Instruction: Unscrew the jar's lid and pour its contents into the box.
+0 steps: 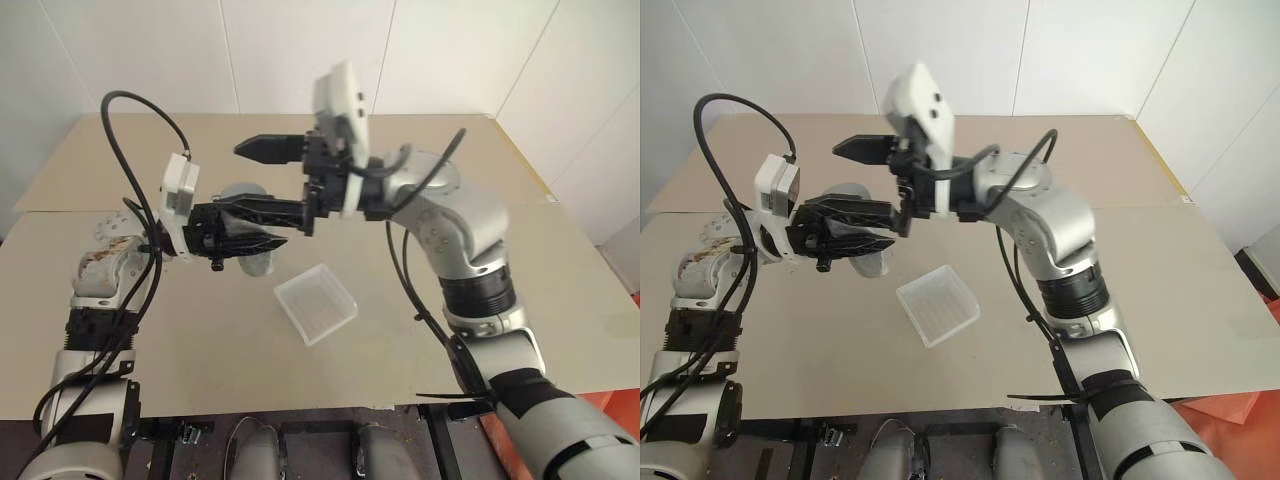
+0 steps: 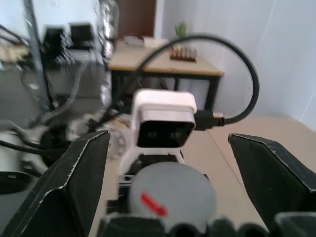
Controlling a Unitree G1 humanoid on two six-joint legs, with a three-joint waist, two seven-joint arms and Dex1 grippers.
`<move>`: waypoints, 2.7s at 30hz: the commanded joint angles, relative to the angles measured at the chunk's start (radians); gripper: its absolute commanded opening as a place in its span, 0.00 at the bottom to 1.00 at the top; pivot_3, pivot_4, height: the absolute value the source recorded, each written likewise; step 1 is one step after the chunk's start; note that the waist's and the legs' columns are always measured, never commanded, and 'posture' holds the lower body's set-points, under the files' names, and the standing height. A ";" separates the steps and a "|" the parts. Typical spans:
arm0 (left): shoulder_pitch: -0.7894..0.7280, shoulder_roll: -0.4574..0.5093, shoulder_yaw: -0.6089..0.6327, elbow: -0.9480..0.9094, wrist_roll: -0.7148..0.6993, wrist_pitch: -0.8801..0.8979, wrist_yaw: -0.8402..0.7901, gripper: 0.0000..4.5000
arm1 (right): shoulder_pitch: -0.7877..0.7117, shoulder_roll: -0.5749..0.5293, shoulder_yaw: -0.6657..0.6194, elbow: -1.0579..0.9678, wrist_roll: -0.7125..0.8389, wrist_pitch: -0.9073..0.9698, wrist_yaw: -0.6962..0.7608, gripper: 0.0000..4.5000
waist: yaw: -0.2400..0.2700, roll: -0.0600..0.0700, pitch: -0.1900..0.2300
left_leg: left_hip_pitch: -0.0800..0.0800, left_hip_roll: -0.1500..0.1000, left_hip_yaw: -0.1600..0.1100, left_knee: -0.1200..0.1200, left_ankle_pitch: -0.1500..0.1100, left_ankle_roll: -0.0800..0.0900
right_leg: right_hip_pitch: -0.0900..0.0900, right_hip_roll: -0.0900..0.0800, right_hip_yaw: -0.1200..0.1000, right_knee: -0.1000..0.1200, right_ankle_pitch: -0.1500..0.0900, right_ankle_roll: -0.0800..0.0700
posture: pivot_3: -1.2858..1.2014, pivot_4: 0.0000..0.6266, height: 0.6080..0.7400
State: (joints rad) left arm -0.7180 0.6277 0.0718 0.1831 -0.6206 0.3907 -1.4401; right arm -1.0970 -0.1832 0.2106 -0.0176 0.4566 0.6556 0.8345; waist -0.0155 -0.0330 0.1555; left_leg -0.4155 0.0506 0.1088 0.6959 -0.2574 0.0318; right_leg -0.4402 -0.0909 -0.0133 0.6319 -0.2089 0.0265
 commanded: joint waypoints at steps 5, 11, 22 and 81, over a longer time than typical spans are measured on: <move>-0.026 0.004 0.008 -0.005 0.002 -0.015 -0.014 0.43 | -0.045 0.056 0.008 0.048 -0.050 -0.017 -0.041 0.99 | 0.000 0.000 0.000 | -0.001 0.000 0.000 0.000 0.000 0.000 | 0.000 0.000 0.000 0.000 0.000 0.000 | 0.52 0.24 1.00; -0.002 0.020 0.019 -0.022 -0.002 -0.008 -0.018 0.43 | -0.022 0.028 -0.021 0.058 -0.062 -0.020 -0.037 0.99 | 0.000 0.000 0.000 | 0.000 0.000 0.000 0.000 0.000 0.000 | 0.000 0.000 0.000 0.000 0.000 0.000 | 0.52 0.24 1.00; 0.029 0.075 0.042 -0.047 -0.021 0.010 -0.032 0.43 | 0.034 -0.141 -0.078 0.112 -0.078 -0.060 0.005 0.99 | 0.000 0.000 0.000 | 0.000 0.000 0.000 0.000 0.000 0.000 | 0.000 0.000 0.000 0.000 0.000 0.000 | 0.52 0.24 1.00; -0.007 0.048 0.041 0.008 0.001 -0.021 -0.046 0.43 | 0.066 -0.176 -0.092 -0.010 -0.047 0.015 -0.082 0.99 | 0.004 0.000 0.000 | 0.000 0.000 0.000 0.000 0.000 0.000 | 0.000 -0.001 -0.001 -0.001 0.000 0.000 | 0.52 0.24 1.00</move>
State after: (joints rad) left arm -0.7108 0.6682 0.0955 0.2256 -0.5961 0.3762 -1.4772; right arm -1.0241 -0.3625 0.1397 -0.0039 0.4076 0.6870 0.7552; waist -0.0112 -0.0328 0.1557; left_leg -0.4160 0.0504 0.1089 0.6957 -0.2576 0.0322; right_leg -0.4401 -0.0914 -0.0137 0.6304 -0.2089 0.0266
